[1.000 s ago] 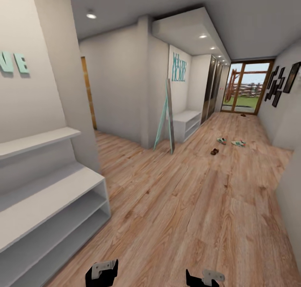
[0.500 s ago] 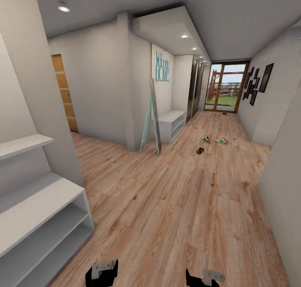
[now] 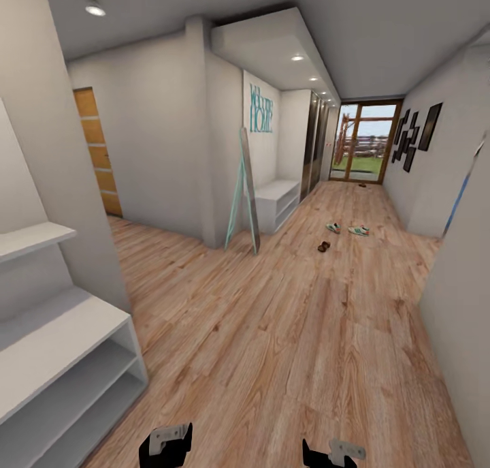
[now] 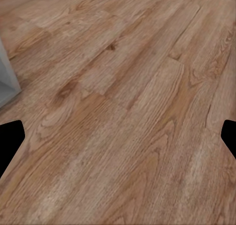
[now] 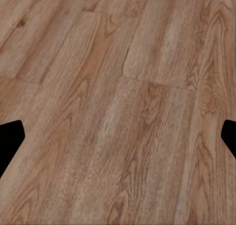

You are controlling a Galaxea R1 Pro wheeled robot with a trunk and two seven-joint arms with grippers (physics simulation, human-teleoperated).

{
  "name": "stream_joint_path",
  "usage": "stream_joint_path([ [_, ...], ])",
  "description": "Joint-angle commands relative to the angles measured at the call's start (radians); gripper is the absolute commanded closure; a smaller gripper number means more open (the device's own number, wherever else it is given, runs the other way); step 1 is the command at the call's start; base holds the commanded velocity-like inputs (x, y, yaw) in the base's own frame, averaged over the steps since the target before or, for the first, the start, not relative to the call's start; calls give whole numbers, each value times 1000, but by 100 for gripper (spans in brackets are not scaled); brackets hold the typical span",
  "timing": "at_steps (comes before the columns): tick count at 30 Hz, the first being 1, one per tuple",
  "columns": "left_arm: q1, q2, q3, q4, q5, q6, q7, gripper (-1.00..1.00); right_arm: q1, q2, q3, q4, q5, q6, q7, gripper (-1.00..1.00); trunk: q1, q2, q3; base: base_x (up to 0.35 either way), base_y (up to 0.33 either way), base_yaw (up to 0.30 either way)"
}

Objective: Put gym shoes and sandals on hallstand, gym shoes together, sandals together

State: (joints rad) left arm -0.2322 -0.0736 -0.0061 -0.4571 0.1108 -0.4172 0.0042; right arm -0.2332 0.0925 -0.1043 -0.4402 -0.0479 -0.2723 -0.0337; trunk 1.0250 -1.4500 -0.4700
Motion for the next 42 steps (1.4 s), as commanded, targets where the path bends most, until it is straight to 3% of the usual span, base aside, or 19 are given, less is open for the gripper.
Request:
stream_joint_path([
  [1,0,0,0,0,0,0,0,-100,0,0,0,0,0,0,0,-100,0,0,0,43,0,-9],
  [20,1,0,0,0,1,3,0,-100,0,1,1,0,3,-1,0,-100,0,0,0,224,-20,-2],
  [42,0,0,0,0,0,3,0,-100,0,1,2,0,3,-1,0,-100,0,0,0,286,-204,0],
])
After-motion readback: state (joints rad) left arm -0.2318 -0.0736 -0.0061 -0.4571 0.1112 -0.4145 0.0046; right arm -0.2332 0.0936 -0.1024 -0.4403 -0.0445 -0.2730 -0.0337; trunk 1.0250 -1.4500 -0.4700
